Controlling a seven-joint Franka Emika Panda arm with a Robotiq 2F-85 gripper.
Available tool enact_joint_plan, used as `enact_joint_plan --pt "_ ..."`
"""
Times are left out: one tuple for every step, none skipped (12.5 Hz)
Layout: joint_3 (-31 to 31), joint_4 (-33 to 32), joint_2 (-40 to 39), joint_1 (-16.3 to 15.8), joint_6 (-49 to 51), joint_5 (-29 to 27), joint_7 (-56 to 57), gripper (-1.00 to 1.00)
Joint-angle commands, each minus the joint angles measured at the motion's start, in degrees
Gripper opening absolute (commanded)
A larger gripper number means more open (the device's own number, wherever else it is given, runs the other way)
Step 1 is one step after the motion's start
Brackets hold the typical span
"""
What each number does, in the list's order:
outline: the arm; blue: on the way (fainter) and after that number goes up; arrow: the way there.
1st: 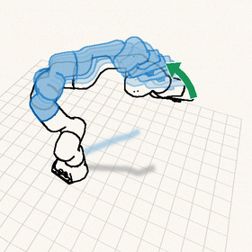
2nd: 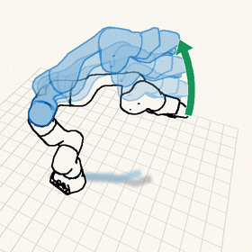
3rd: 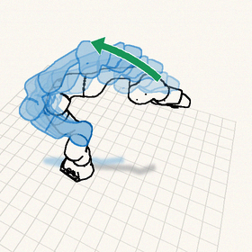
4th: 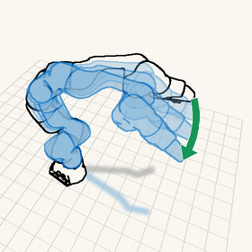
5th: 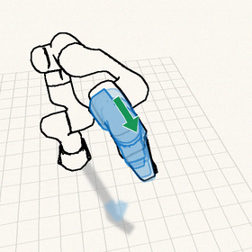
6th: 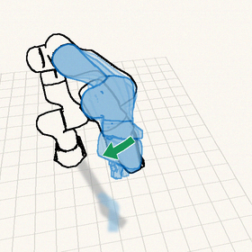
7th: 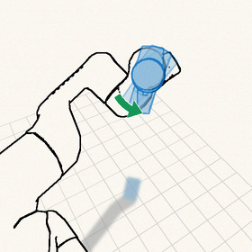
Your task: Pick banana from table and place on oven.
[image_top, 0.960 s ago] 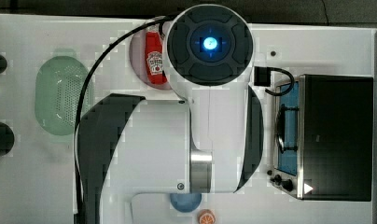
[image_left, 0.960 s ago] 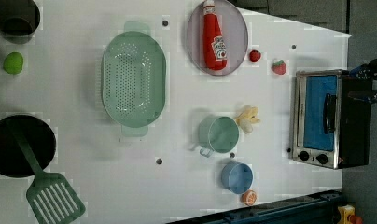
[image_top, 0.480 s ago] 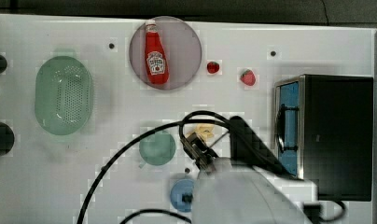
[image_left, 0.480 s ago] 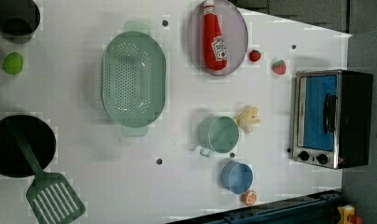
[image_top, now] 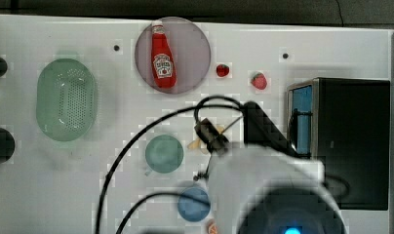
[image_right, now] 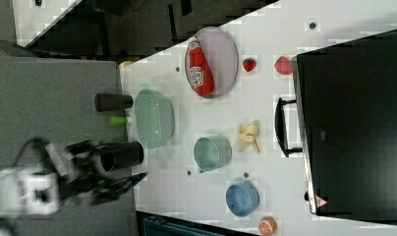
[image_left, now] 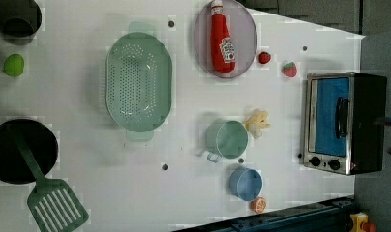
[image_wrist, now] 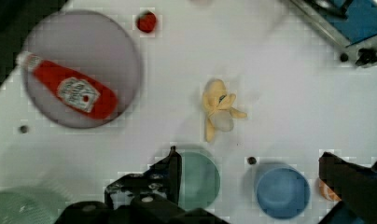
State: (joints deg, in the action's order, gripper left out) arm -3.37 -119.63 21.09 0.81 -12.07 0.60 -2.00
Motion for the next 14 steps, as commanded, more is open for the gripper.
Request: enact_joint_plan --pt "0.6 -6.7 -9.4 -0.1 -9.7 0.5 1.3 1.0" --pt "0.6 -8.6 -11.3 -0.1 -14.3 0.5 1.3 1.0" --pt "0.5 -10.6 -13.3 -0.1 -19.2 0.5 1.3 1.0" --pt "0.5 -12.7 -15.3 -0.1 -24.4 0.5 1.3 1.0" --pt "0.5 -14.7 -17.3 -0.1 -29.7 0.5 1.3 1.0" --pt "0.5 -16.3 -19.5 -0.1 -34.2 0.5 1.3 1.0" --pt "0.5 -17.6 -21.8 0.0 -37.8 0.5 1.2 1.0" --pt "0.4 -18.5 -24.3 0.0 -40.5 0.5 1.2 1.0" --pt "0.4 -19.1 -26.8 0.0 -42.6 0.5 1.2 1.0" --pt "0.4 -19.5 -29.3 0.0 -44.4 0.5 1.2 1.0" --pt "0.4 -19.7 -31.9 0.0 -46.1 0.5 1.2 1.0" --pt "0.4 -19.7 -34.3 -0.1 -47.8 0.5 1.2 1.0" --pt "0.5 -19.7 -36.6 -0.1 -49.8 0.5 1.2 1.0" --pt "0.5 -19.7 -38.6 -0.1 -52.0 0.5 1.2 1.0"
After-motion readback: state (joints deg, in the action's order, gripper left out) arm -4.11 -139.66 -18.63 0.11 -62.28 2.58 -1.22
